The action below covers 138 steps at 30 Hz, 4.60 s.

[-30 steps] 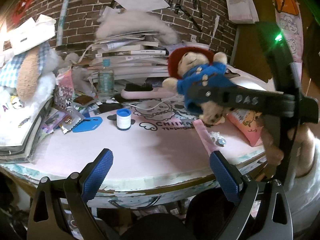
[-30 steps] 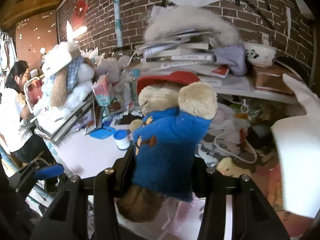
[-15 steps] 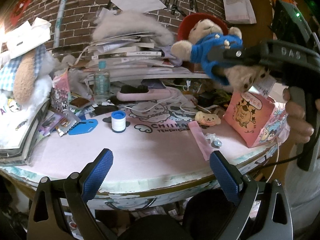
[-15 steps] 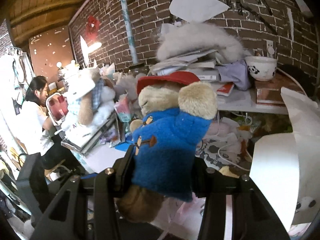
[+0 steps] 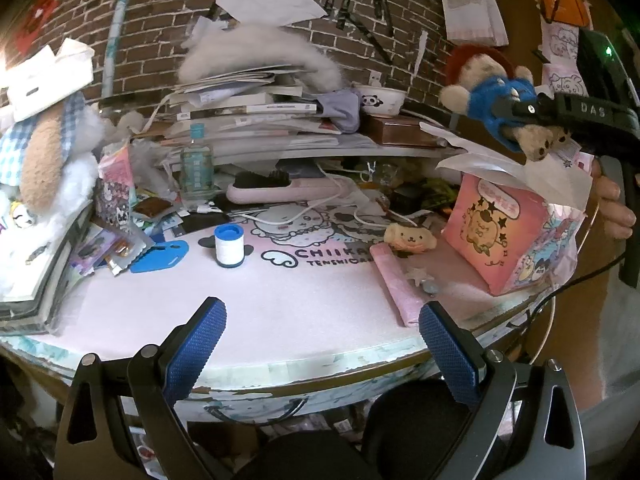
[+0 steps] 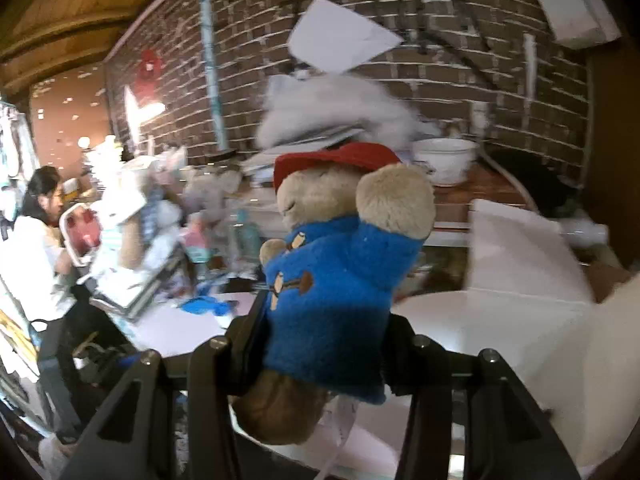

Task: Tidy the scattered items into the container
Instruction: 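Carry the bear with the right gripper over into the white box, then open the right gripper to release the bear inside the box, then withdraw the right gripper from the box while lowering the left gripper toward the pink tube, then close the left gripper around the pink tube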

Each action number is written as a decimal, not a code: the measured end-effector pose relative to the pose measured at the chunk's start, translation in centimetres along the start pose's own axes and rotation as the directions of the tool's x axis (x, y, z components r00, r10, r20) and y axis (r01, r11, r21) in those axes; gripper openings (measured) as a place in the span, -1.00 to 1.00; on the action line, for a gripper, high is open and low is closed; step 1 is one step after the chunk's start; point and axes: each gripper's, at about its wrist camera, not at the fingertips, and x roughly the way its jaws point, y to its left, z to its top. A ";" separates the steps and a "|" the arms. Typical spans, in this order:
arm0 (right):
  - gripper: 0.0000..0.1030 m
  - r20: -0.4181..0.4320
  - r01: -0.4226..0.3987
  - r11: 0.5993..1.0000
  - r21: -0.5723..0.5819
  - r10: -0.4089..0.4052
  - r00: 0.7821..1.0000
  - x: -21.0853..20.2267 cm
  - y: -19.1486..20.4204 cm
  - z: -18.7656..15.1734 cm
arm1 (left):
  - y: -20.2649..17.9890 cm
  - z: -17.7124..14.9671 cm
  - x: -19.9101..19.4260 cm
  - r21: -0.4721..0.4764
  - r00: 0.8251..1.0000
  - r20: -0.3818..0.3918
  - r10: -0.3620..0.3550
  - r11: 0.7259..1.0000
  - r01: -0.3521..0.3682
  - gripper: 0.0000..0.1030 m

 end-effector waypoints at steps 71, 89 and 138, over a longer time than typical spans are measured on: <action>0.15 -0.014 -0.016 0.955 -0.297 0.012 1.000 -5.1 -1.8 -1.7 | -1.0 0.3 0.2 0.025 1.000 -0.004 -0.012 1.000 0.012 0.88; -0.06 0.009 -0.161 0.970 -0.181 0.165 0.986 -1.7 2.4 -9.0 | -3.4 0.0 3.7 0.000 0.988 -0.022 -0.155 0.988 0.155 0.87; -0.06 0.043 -0.204 0.975 -0.084 0.208 0.977 -0.4 0.8 -10.9 | -7.1 0.4 10.7 0.087 0.992 -0.124 -0.030 0.995 0.041 -0.71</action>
